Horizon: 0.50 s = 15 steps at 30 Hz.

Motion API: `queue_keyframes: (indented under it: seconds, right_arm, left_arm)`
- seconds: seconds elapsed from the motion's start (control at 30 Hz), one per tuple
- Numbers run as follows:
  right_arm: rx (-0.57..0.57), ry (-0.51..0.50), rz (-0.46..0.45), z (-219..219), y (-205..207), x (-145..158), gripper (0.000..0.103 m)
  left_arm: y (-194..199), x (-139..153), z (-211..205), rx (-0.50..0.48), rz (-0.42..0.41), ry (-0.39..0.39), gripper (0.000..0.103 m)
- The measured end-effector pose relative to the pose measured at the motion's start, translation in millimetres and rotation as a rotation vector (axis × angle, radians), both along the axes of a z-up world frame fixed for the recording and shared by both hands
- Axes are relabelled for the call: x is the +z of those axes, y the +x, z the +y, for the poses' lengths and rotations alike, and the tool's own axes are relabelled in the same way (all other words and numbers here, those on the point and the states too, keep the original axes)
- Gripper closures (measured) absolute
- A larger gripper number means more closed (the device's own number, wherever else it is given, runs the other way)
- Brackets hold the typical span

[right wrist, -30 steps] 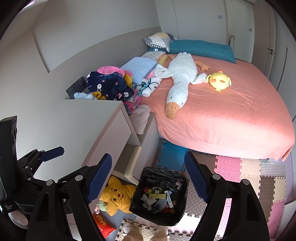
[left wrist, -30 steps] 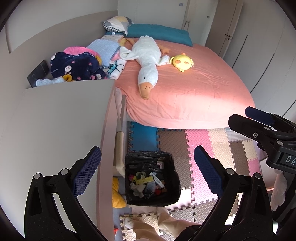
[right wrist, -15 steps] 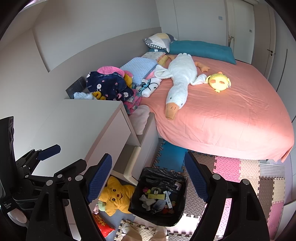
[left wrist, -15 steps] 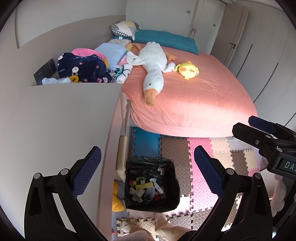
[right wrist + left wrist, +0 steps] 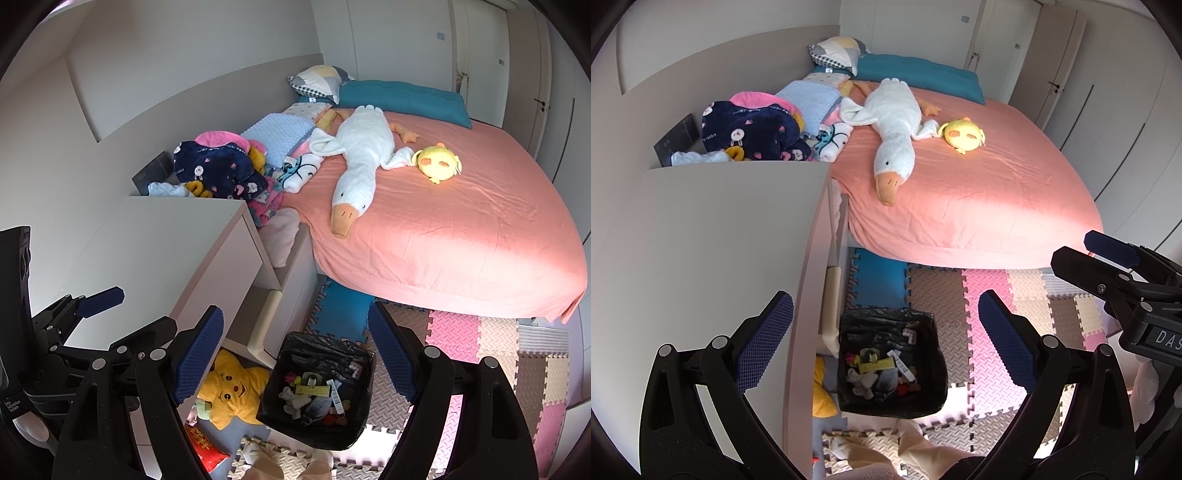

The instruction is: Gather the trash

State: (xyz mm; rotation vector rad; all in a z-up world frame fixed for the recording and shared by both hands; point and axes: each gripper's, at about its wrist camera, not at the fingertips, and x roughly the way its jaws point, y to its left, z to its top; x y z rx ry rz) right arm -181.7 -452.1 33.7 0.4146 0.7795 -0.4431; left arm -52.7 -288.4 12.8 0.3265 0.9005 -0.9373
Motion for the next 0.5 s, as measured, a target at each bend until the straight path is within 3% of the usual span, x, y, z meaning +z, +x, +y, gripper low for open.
queue_keyframes:
  seconds: [0.5]
  right_arm:
    - [0.002,-0.004,0.001,0.6,-0.3,-0.2,0.022]
  left_arm:
    - [-6.1,-2.5,-9.4,-0.057,-0.007,0.021,0.007]
